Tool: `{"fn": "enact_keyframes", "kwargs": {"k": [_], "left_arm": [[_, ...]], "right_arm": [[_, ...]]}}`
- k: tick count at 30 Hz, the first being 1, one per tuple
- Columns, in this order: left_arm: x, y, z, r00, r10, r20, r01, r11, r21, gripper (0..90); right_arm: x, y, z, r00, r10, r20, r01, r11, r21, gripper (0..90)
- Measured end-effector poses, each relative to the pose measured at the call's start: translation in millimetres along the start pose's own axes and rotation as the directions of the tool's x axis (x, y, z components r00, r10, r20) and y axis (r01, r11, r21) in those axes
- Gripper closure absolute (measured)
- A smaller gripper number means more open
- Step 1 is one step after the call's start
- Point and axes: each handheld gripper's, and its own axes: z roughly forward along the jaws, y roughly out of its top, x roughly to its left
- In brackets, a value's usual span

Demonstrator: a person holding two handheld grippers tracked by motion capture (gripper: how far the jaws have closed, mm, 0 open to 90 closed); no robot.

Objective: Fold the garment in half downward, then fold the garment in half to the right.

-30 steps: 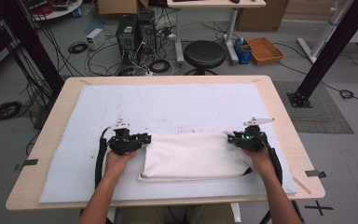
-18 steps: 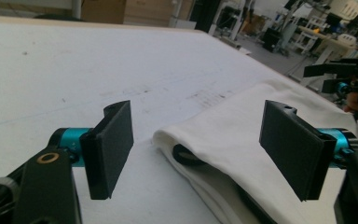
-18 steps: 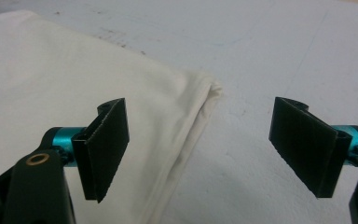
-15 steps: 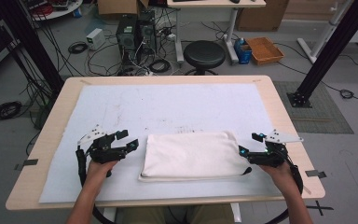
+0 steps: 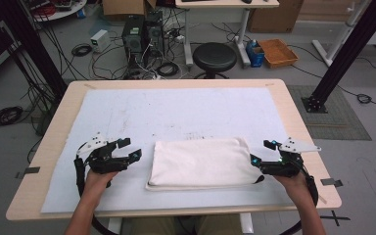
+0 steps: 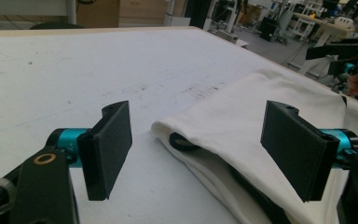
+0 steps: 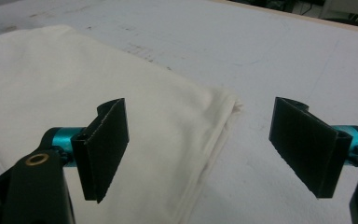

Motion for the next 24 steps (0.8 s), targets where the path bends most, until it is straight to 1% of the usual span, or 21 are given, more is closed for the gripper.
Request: {"fn": "enact_keyframes", "kwargs": {"k": [4, 5, 6, 9, 13, 14, 15, 17, 18, 19, 20, 21, 22, 24], "left_arm": [[-2.2, -0.6, 1.2, 1.0, 0.004, -0.008, -0.004, 0.9998, 0.018, 24.7], [-4.8, -0.4, 2.2, 0.9999, 0.011, -0.01, -0.01, 0.9995, 0.029, 24.6], [-6.1, 0.0, 2.2, 0.9998, 0.019, -0.009, -0.018, 0.999, 0.04, 24.6], [-9.6, 1.6, 3.9, 0.9997, 0.023, -0.01, -0.022, 0.997, 0.074, 24.6], [-12.0, 1.9, 7.7, 1.0, -0.002, -0.002, 0.002, 0.9934, 0.115, 24.6], [-12.8, 1.5, 9.2, 0.9999, -0.015, -0.007, 0.016, 0.9907, 0.135, 24.6], [-13.0, 1.0, 10.5, 0.9998, -0.02, -0.007, 0.021, 0.987, 0.159, 24.6], [-15.4, -0.9, 13.3, 0.9994, -0.032, -0.008, 0.033, 0.9772, 0.21, 25.3], [-15.4, -0.9, 13.3, 0.9994, -0.032, -0.008, 0.033, 0.9772, 0.21, 26.0], [-19.4, -3.1, 16.2, 0.9996, -0.026, -0.009, 0.027, 0.9668, 0.254, 26.8], [-19.4, -3.1, 16.2, 0.9996, -0.026, -0.009, 0.027, 0.9668, 0.254, 28.5], [-24.2, -4.7, 18.0, 0.9996, -0.022, -0.019, 0.027, 0.959, 0.282, 28.9], [-24.2, -4.7, 18.0, 0.9996, -0.022, -0.019, 0.027, 0.959, 0.282, 28.9], [-31.0, -6.6, 19.8, 0.9987, -0.03, -0.041, 0.042, 0.9499, 0.31, 30.2]], "right_arm": [[0.8, -1.4, -5.4, 0.9999, 0.011, 0.003, -0.011, 1.0, -0.004, 19.4], [-0.2, -1.4, -6.2, 0.9999, 0.008, 0.008, -0.008, 1.0, -0.012, 19.4], [-0.3, -1.0, -7.0, 0.9998, 0.016, 0.011, -0.016, 1.0, -0.015, 19.4], [-0.5, 0.5, -6.7, 0.9996, 0.026, 0.014, -0.026, 0.999, -0.021, 19.4], [0.6, 2.9, -3.3, 0.9997, 0.021, 0.011, -0.02, 1.0, -0.02, 19.4], [1.2, 3.3, -2.8, 0.9998, 0.02, 0.01, -0.02, 1.0, -0.02, 19.4], [1.3, 3.5, -2.3, 0.9998, 0.016, 0.009, -0.016, 1.0, -0.02, 19.4], [1.8, 3.2, -2.1, 0.9998, 0.018, 0.007, -0.018, 1.0, -0.017, 19.5], [1.7, 2.9, -2.1, 0.9998, 0.017, 0.006, -0.017, 1.0, -0.017, 19.4], [1.7, 2.6, -2.4, 0.9999, 0.013, 0.005, -0.013, 1.0, -0.014, 19.4], [1.7, 2.2, -2.4, 1.0, 0.008, 0.004, -0.008, 1.0, -0.016, 19.4], [2.4, 1.7, -2.7, 1.0, 0.007, 0.004, -0.007, 1.0, -0.013, 19.4], [3.3, 1.1, -3.0, 1.0, 0.007, 0.001, -0.007, 1.0, -0.011, 19.4], [5.1, 0.1, -3.8, 1.0, 0.005, -0.005, -0.005, 1.0, -0.008, 19.4]]}}
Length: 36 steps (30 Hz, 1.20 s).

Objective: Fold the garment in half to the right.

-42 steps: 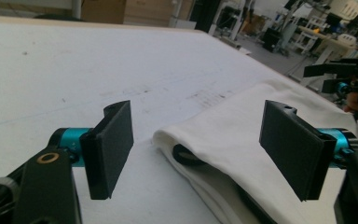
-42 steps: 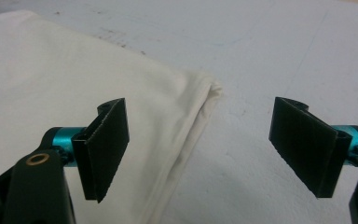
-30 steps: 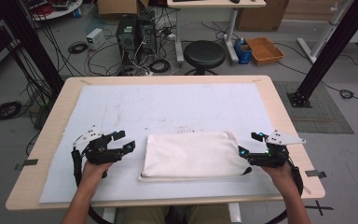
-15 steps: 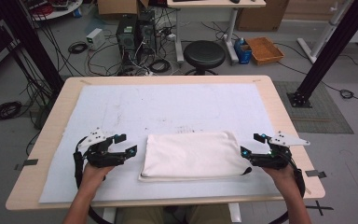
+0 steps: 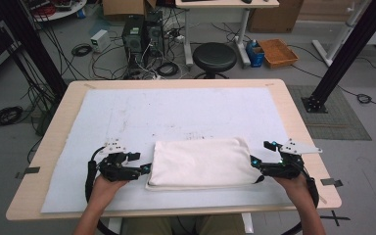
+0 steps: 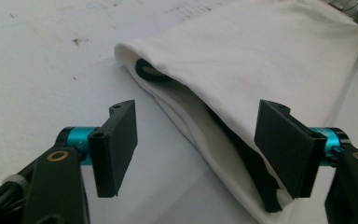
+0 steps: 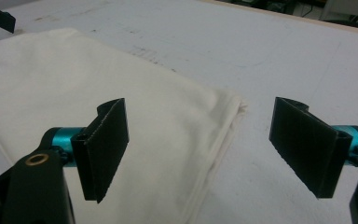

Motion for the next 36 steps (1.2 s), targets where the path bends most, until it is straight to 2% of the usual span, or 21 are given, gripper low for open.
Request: {"fn": "enact_keyframes", "kwargs": {"k": [2, 4, 7, 11, 12, 13, 14, 16, 17, 18, 20, 22, 26, 27, 30, 36], "left_arm": [[-3.8, -1.3, 2.8, 0.9994, -0.022, -0.027, 0.023, 0.999, 0.039, 34.1], [-6.3, -2.9, 5.0, 0.9994, -0.025, -0.025, 0.026, 0.9983, 0.052, 34.2], [-9.5, -3.3, 3.1, 0.9983, -0.056, 0.015, 0.056, 0.9982, 0.021, 34.1], [-12.7, -2.3, -0.5, 0.9966, -0.079, 0.022, 0.079, 0.9969, 0.002, 34.2], [-16.9, -3.8, 1.7, 0.9971, -0.072, 0.023, 0.071, 0.9969, 0.033, 34.2], [-16.9, -3.8, 1.7, 0.9971, -0.072, 0.023, 0.071, 0.9969, 0.033, 34.2], [-21.8, -7.1, 4.3, 0.9979, -0.063, 0.016, 0.062, 0.9959, 0.066, 34.7], [-25.8, -11.6, 6.5, 0.9986, -0.05, -0.017, 0.051, 0.9944, 0.092, 40.9], [-25.8, -11.6, 6.5, 0.9986, -0.05, -0.017, 0.051, 0.9944, 0.092, 42.9], [-28.3, -16.6, 9.8, 0.9983, -0.031, -0.049, 0.037, 0.9906, 0.132, 44.4], [-31.1, -19.4, 9.6, 0.9973, -0.029, -0.067, 0.037, 0.9925, 0.117, 45.2], [-34.4, -20.6, 8.9, 0.9972, -0.003, -0.075, 0.012, 0.9921, 0.125, 47.5], [-42.7, -24.4, 9.4, 0.9979, 0.039, -0.052, -0.032, 0.9921, 0.122, 66.7], [-44.1, -24.8, 9.5, 0.9975, 0.047, -0.053, -0.04, 0.9918, 0.121, 68.2], [-45.4, -27.1, 10.8, 0.9976, 0.057, -0.039, -0.053, 0.9935, 0.101, 81.5], [-36.8, -28.1, 10.0, 0.9995, 0.011, -0.031, -0.008, 0.9962, 0.086, 86.1]], "right_arm": [[1.8, -0.9, -0.9, 1.0, -0.003, -0.003, 0.003, 1.0, 0.001, 19.4], [3.4, -1.6, -2.3, 1.0, -0.003, -0.006, 0.003, 1.0, 0.007, 19.4], [4.3, -1.9, -4.8, 1.0, -0.006, -0.002, 0.006, 1.0, 0.001, 19.4], [5.2, -2.4, -5.6, 1.0, -0.001, -0.002, 0.001, 1.0, 0.0, 19.4], [6.3, -2.9, -4.2, 1.0, -0.004, -0.005, 0.004, 1.0, 0.006, 19.5], [6.7, -2.9, -3.6, 0.9999, -0.007, -0.008, 0.007, 1.0, 0.009, 19.4], [7.1, -2.8, -2.6, 0.9999, -0.011, -0.011, 0.011, 1.0, 0.01, 19.4], [8.3, -2.4, -1.4, 0.9999, -0.007, -0.015, 0.007, 1.0, 0.015, 19.4], [8.4, -2.2, -0.8, 0.9998, -0.01, -0.016, 0.011, 1.0, 0.013, 19.4], [8.8, -2.0, -0.4, 0.9998, -0.009, -0.018, 0.01, 1.0, 0.012, 19.4], [8.8, -2.0, 0.4, 0.9996, -0.017, -0.021, 0.017, 1.0, 0.012, 19.4], [8.7, -2.2, 0.8, 0.9997, -0.016, -0.02, 0.017, 1.0, 0.014, 19.4], [10.3, -1.3, 1.7, 0.9996, -0.015, -0.024, 0.016, 1.0, 0.017, 19.5], [11.4, -0.6, 2.3, 0.9994, -0.018, -0.028, 0.018, 1.0, 0.015, 19.4], [16.4, 2.3, 5.0, 0.999, -0.025, -0.036, 0.026, 1.0, 0.017, 19.4], [31.8, 15.0, 21.4, 0.9944, -0.061, -0.087, 0.064, 0.997, 0.038, 19.5]]}}
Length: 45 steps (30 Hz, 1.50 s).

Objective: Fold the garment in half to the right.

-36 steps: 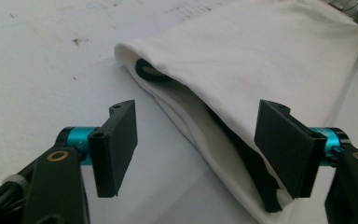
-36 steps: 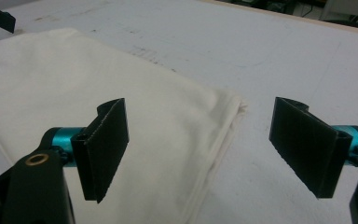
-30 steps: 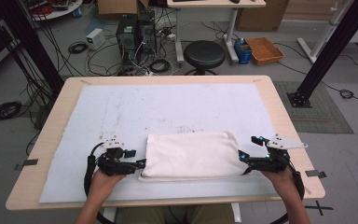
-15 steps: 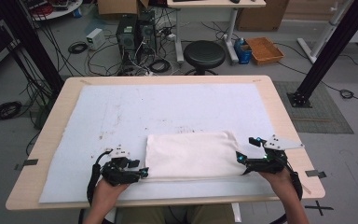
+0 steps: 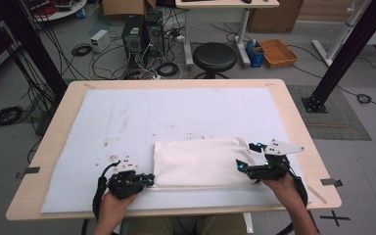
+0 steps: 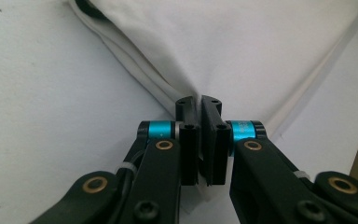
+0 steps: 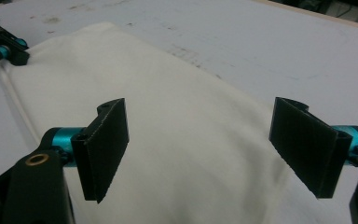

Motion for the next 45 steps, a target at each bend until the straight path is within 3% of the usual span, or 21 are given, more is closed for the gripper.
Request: {"fn": "enact_keyframes", "kwargs": {"k": [3, 8, 9, 10, 14, 20, 21, 22, 23, 25, 28, 30, 31, 32, 33, 36, 40, 43, 44, 45], "left_arm": [[3.3, 0.7, -0.5, 0.9998, -0.012, 0.014, 0.012, 0.9999, 0.0, 86.2], [11.1, 2.5, -2.2, 0.9987, -0.036, 0.037, 0.037, 0.9991, -0.021, 86.2], [11.1, 2.5, -2.2, 0.9987, -0.036, 0.037, 0.037, 0.9991, -0.021, 86.2], [12.3, 3.1, -1.7, 0.9982, -0.04, 0.044, 0.041, 0.9989, -0.021, 86.2], [12.4, 2.6, -1.4, 0.9979, -0.042, 0.049, 0.043, 0.9989, -0.022, 86.1], [12.2, 1.5, -1.5, 0.9978, -0.038, 0.054, 0.039, 0.999, -0.021, 86.0], [12.2, 1.5, -1.5, 0.9978, -0.038, 0.054, 0.039, 0.999, -0.021, 86.0], [12.2, 1.4, -1.5, 0.9974, -0.044, 0.057, 0.045, 0.9987, -0.024, 86.0], [12.2, 1.4, -1.5, 0.9974, -0.044, 0.057, 0.045, 0.9987, -0.024, 86.0], [12.1, 1.3, -1.7, 0.9973, -0.045, 0.058, 0.047, 0.9986, -0.023, 86.0], [12.4, 1.6, -1.6, 0.9977, -0.037, 0.056, 0.038, 0.9991, -0.018, 86.0], [12.8, 1.8, -1.5, 0.9979, -0.033, 0.056, 0.034, 0.9993, -0.017, 86.0], [12.8, 1.8, -1.5, 0.9979, -0.033, 0.056, 0.034, 0.9993, -0.017, 86.0], [12.9, 1.9, -1.6, 0.9978, -0.034, 0.058, 0.035, 0.9992, -0.017, 86.0], [12.9, 1.8, -1.6, 0.9976, -0.036, 0.059, 0.037, 0.9992, -0.017, 86.0], [13.1, 1.3, -1.5, 0.9974, -0.042, 0.058, 0.043, 0.9989, -0.018, 86.0], [14.6, 0.6, -2.0, 0.9962, -0.059, 0.065, 0.06, 0.998, -0.02, 86.0], [14.7, 0.5, -2.0, 0.9962, -0.053, 0.069, 0.055, 0.9983, -0.02, 86.0], [14.5, 0.7, -1.6, 0.996, -0.052, 0.072, 0.054, 0.9983, -0.021, 86.0], [14.4, 0.7, -1.6, 0.9958, -0.054, 0.074, 0.056, 0.9982, -0.023, 86.0]], "right_arm": [[3.6, 7.6, 7.0, 0.9999, -0.002, -0.016, 0.002, 1.0, 0.01, 19.5], [12.0, 44.4, 33.2, 0.9977, -0.02, -0.065, 0.023, 0.999, 0.044, 19.4], [12.0, 44.4, 33.2, 0.9977, -0.02, -0.065, 0.023, 0.999, 0.044, 19.4], [16.6, 63.2, 46.6, 0.996, -0.026, -0.086, 0.031, 0.998, 0.053, 19.5], [25.0, 89.3, 75.1, 0.9918, -0.043, -0.121, 0.053, 0.995, 0.082, 19.5], [37.4, 107.3, 125.8, 0.9885, -0.029, -0.148, 0.054, 0.984, 0.168, 19.5], [37.4, 107.3, 125.8, 0.9885, -0.029, -0.148, 0.054, 0.984, 0.168, 19.5], [43.6, 111.0, 142.6, 0.9874, -0.033, -0.155, 0.063, 0.978, 0.197, 19.5], [43.6, 111.0, 142.6, 0.9874, -0.033, -0.155, 0.063, 0.978, 0.197, 19.5], [56.1, 116.9, 167.6, 0.983, -0.052, -0.176, 0.093, 0.968, 0.232, 19.6], [69.2, 121.4, 191.7, 0.9777, -0.069, -0.199, 0.121, 0.958, 0.262, 22.5], [76.4, 122.8, 207.9, 0.9752, -0.088, -0.203, 0.15, 0.939, 0.31, 25.2], [76.4, 122.8, 207.9, 0.9752, -0.088, -0.203, 0.15, 0.939, 0.31, 25.2], [83.6, 123.8, 224.5, 0.9732, -0.098, -0.208, 0.169, 0.918, 0.358, 29.9], [85.6, 124.0, 229.5, 0.9711, -0.102, -0.216, 0.177, 0.915, 0.363, 31.4], [92.8, 124.5, 246.7, 0.9693, -0.119, -0.215, 0.2, 0.891, 0.408, 41.7], [96.3, 120.7, 259.9, 0.9612, -0.13, -0.243, 0.23, 0.864, 0.448, 57.9], [97.4, 120.7, 260.7, 0.9592, -0.13, -0.251, 0.233, 0.866, 0.442, 64.2], [98.7, 120.9, 260.3, 0.9522, -0.153, -0.264, 0.261, 0.858, 0.443, 71.5], [99.3, 120.5, 260.3, 0.9525, -0.152, -0.264, 0.261, 0.855, 0.448, 74.9]]}}
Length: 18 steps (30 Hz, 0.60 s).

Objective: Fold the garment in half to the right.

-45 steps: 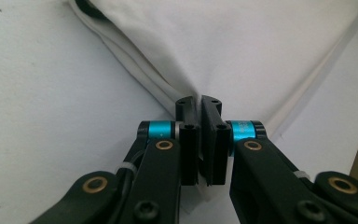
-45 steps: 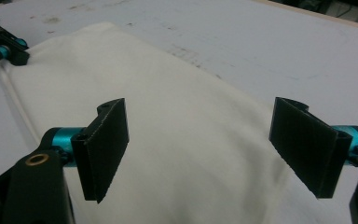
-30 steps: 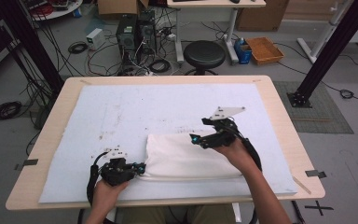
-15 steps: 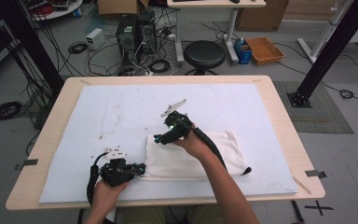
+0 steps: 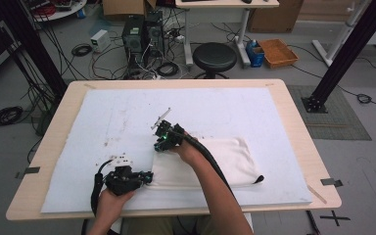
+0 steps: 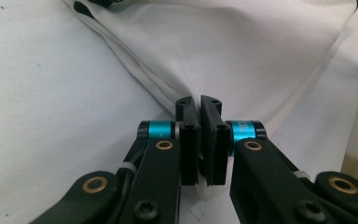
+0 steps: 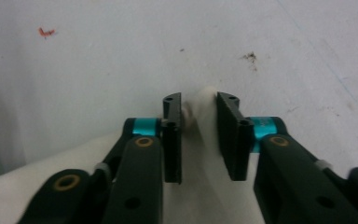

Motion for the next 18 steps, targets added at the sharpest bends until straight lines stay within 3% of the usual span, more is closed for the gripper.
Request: {"fn": "enact_keyframes", "kwargs": {"k": [3, 8, 12, 16, 18], "left_arm": [[-0.4, 0.4, 0.2, 1.0, -0.007, 0.003, 0.007, 1.0, -0.006, 86.0], [-1.5, 1.2, -0.2, 0.9998, 0.005, 0.018, -0.005, 0.9997, -0.023, 86.1], [-3.1, 2.3, -1.9, 0.9985, 0.019, 0.051, -0.016, 0.9977, -0.066, 86.0], [-6.9, 5.9, -2.6, 0.9952, 0.018, 0.096, -0.007, 0.9933, -0.115, 86.0], [-14.5, 13.4, 1.0, 0.9886, 0.032, 0.147, -0.008, 0.987, -0.161, 86.1]], "right_arm": [[0.1, -1.2, 0.5, 1.0, -0.003, -0.003, 0.003, 1.0, 0.012, 84.4], [1.5, -2.2, -3.3, 0.9999, -0.007, 0.011, 0.007, 1.0, -0.009, 87.1], [-3.1, -9.9, -15.1, 0.9997, 0.022, -0.008, -0.022, 0.997, -0.075, 87.4], [-9.1, -20.7, -30.8, 0.9983, 0.048, -0.032, -0.052, 0.987, -0.152, 87.5], [-11.4, -26.8, -39.9, 0.9977, 0.055, -0.04, -0.062, 0.981, -0.185, 87.6]]}}
